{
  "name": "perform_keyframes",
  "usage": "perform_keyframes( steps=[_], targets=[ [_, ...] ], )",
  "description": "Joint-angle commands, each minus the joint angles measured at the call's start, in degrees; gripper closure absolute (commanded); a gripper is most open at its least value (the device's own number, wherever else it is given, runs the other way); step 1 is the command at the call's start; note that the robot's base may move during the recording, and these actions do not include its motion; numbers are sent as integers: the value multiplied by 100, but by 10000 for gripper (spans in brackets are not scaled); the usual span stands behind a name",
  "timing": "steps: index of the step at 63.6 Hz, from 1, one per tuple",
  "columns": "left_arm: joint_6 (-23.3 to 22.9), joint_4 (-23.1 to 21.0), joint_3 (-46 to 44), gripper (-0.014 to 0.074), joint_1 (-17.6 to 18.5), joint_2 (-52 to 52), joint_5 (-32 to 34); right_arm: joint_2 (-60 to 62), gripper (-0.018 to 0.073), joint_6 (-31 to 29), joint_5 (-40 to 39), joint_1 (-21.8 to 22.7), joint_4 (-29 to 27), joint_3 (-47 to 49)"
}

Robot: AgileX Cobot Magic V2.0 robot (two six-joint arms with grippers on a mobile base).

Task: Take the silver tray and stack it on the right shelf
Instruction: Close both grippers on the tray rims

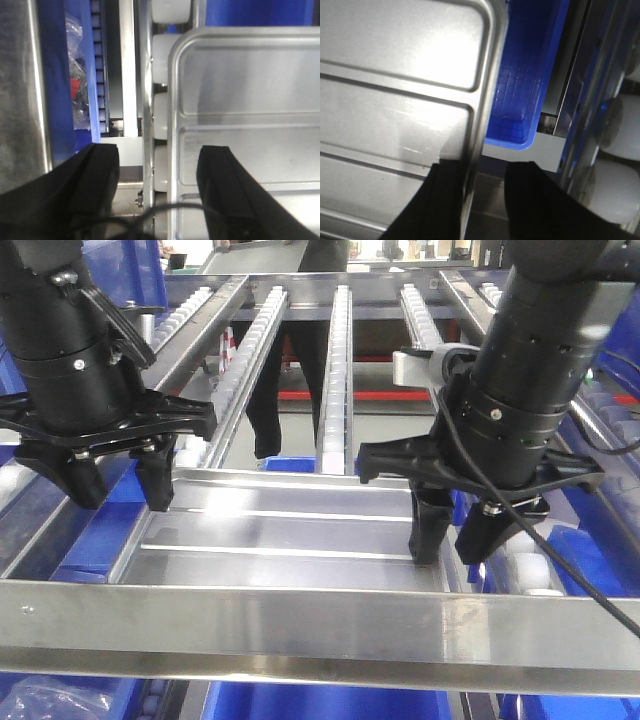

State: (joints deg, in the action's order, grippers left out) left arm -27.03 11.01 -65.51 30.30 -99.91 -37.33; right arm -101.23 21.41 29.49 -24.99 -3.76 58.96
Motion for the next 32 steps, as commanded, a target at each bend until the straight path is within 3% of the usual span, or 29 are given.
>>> perform_keyframes(
  steps=[1, 32],
  targets=[
    [-74, 65, -174, 327, 40, 193, 171, 249, 218, -6, -211, 31, 69, 189],
    [-74, 76, -174, 330, 40, -285, 147, 249, 247, -6, -309, 31, 69, 189]
  ],
)
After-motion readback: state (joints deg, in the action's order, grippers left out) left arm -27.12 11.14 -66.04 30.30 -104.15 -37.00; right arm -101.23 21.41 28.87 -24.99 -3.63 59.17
